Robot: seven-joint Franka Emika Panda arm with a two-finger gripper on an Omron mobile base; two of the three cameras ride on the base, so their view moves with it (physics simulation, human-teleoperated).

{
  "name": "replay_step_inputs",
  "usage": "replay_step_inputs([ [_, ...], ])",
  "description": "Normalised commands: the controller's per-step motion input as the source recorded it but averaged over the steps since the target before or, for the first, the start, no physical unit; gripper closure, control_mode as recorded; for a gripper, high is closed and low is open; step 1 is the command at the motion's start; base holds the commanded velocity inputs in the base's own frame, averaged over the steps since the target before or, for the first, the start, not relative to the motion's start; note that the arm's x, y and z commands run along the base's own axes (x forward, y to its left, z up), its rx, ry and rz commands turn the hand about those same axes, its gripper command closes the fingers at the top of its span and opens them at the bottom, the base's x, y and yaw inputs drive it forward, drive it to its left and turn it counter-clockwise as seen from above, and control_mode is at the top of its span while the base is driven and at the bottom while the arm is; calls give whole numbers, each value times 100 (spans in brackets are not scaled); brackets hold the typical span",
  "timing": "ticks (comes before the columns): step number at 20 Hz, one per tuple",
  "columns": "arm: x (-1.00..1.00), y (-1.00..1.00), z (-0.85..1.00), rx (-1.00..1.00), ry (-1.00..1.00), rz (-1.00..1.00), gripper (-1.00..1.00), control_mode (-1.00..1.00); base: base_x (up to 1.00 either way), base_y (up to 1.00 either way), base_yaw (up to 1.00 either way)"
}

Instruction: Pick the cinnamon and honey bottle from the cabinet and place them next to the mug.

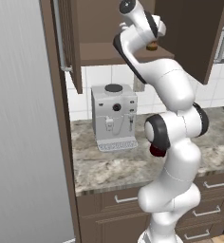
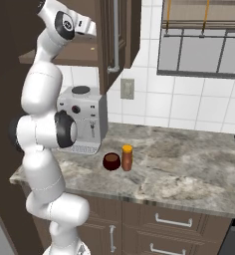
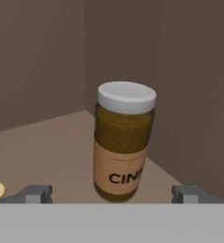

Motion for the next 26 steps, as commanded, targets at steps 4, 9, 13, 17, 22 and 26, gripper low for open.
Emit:
replay_step_inputs([
  [4, 6, 0, 0, 0, 7, -4, -100, -100, 0, 0, 0],
  [9, 7, 0, -7, 0, 9, -4, -100, -100, 0, 0, 0],
  [13, 16, 0, -12, 0, 5, -3, -100, -100, 0, 0, 0],
  [17, 19, 0, -17, 0, 1, -3, -100, -100, 0, 0, 0],
  [22, 12, 0, -4, 0, 0, -3, -100, -100, 0, 0, 0],
  [26, 3, 0, 0, 0, -6, -2, -100, -100, 0, 0, 0],
])
